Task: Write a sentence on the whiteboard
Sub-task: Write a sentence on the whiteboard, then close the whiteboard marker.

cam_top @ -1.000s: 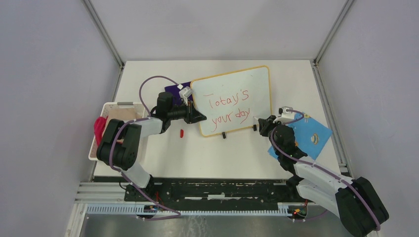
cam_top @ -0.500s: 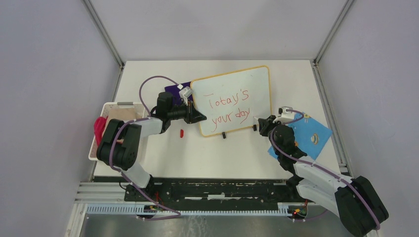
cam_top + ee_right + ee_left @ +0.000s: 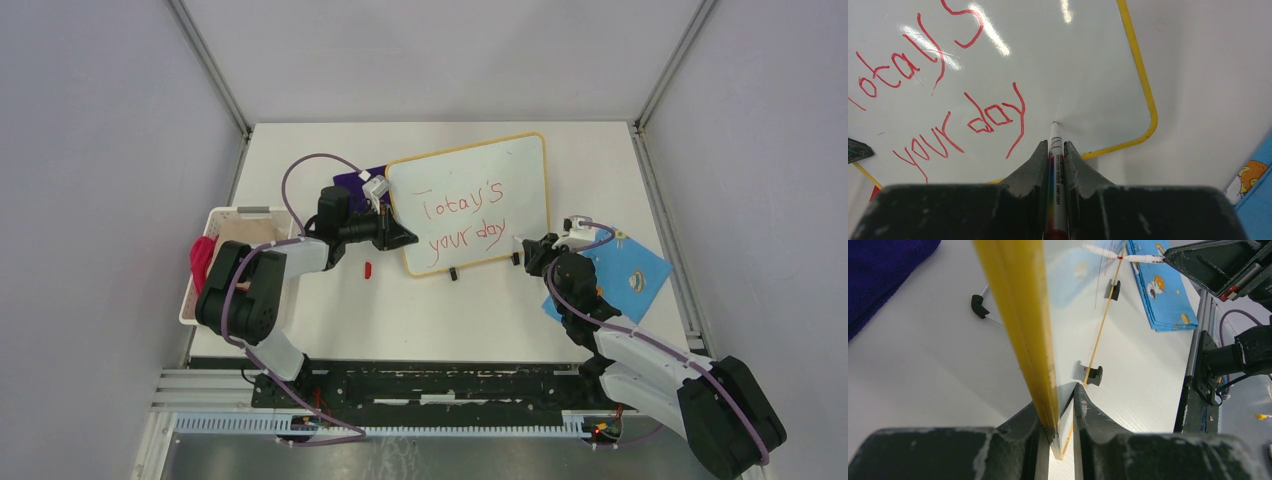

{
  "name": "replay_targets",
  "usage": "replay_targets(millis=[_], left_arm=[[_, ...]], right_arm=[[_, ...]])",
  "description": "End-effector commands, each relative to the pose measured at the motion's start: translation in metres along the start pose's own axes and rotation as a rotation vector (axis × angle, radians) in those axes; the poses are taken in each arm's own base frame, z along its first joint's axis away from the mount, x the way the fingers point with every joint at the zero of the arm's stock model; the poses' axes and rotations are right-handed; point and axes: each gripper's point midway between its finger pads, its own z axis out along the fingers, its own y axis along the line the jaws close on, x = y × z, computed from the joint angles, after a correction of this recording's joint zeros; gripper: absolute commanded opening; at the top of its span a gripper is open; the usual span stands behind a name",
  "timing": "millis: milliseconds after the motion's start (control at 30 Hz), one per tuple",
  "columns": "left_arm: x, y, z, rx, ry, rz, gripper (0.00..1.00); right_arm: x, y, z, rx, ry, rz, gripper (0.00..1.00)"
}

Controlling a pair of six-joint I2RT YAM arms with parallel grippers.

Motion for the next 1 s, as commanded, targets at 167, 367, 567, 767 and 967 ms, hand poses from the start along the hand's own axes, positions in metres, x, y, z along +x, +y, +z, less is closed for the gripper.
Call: replay_targets(millis=[167,367,567,767,967], left_arm=[[0.059,0.038,-0.003,-0.179,0.159,-0.037,0.02],[0.059,0.038,-0.003,-0.179,0.16,-0.038,0.02],[0.059,0.039,-0.003,-0.185,0.158,-0.039,0.02],[0.059,0.038,-0.003,-0.187,0.157,-0.04,0.02],[0.056,0.038,-0.003,-0.191,0.152,-0.036,0.02]], right_arm=[[-0.017,0.005,0.004,-0.004,-0.05,0.004,0.0],[-0.018,0.004,0.003,0.0,-0.051,0.002,0.0],[-0.029,0.005,-0.005,-0.007,-0.076,0.006,0.0],[-0.054,0.013,-0.024,-0.046,-0.127,0.03,0.0],[-0.067,0.02,-0.04,-0.092,-0.129,0.006,0.0]])
